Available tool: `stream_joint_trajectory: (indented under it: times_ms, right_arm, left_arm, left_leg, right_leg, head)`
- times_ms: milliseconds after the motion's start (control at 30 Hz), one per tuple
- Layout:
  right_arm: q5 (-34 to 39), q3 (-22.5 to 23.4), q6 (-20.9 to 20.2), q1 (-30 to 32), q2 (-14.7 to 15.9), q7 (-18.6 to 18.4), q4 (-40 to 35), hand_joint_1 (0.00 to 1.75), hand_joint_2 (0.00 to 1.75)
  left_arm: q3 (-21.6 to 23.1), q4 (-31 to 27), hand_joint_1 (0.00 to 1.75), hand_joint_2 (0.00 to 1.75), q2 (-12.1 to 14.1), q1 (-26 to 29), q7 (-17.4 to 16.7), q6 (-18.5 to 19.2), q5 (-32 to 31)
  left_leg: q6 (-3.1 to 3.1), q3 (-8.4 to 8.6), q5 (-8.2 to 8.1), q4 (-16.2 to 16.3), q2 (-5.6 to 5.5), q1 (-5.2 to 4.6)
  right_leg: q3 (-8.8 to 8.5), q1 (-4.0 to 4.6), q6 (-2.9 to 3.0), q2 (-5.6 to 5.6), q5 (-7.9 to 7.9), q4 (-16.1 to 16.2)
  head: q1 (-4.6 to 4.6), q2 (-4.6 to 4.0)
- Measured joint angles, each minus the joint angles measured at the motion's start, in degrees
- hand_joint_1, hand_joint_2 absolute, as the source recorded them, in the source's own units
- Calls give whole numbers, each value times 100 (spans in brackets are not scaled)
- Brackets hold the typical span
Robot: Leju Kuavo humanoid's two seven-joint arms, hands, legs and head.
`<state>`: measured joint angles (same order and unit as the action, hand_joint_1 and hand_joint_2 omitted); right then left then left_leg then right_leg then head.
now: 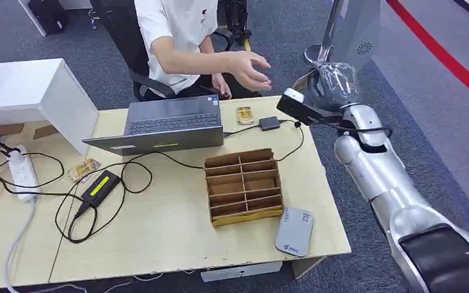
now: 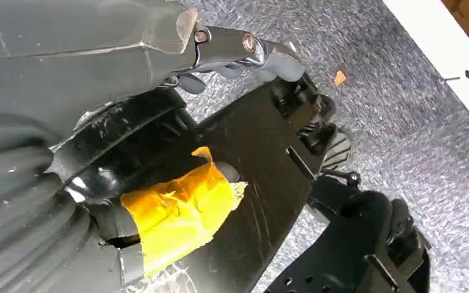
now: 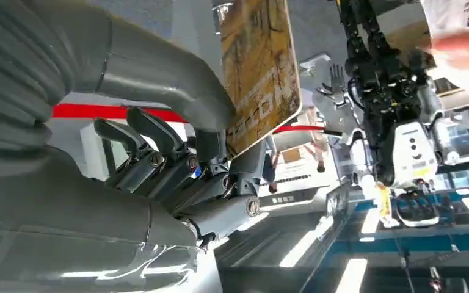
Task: Pass the card to the sensor for recognition and then transmit it.
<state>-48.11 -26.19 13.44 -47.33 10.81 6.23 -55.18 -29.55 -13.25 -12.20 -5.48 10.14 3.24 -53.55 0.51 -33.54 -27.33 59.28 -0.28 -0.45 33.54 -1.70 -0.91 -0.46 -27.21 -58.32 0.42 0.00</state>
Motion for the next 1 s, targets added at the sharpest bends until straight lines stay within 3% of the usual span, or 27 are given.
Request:
stream_joint_trajectory:
  times_ms: [367,667,1000]
  right_arm:
    - [199,481,-22,1045,707,83,-1256,175,175]
    - [493,794,-18,1463,938,223,-1779,175,175]
    - [774,1493,-59,2827,1224,546,-3047,175,175]
  left_arm:
    - [-247,35,0,175,66,75,-4,-120,177]
    - [-378,46,0,175,88,122,0,-221,333]
    - [-703,46,0,175,107,157,50,-317,581]
  left_leg:
    - [3,-4,-2,0,-1,0]
    - [3,-2,-2,-1,2,0]
    - [0,-8,-9,-2,-6,1]
  right_leg:
    - [0,0,0,0,0,2]
    - [1,1,0,-1,0,3]
    - [2,1,-3,-6,-4,6]
  head:
    - [0,0]
    - [0,0]
    - [2,0]
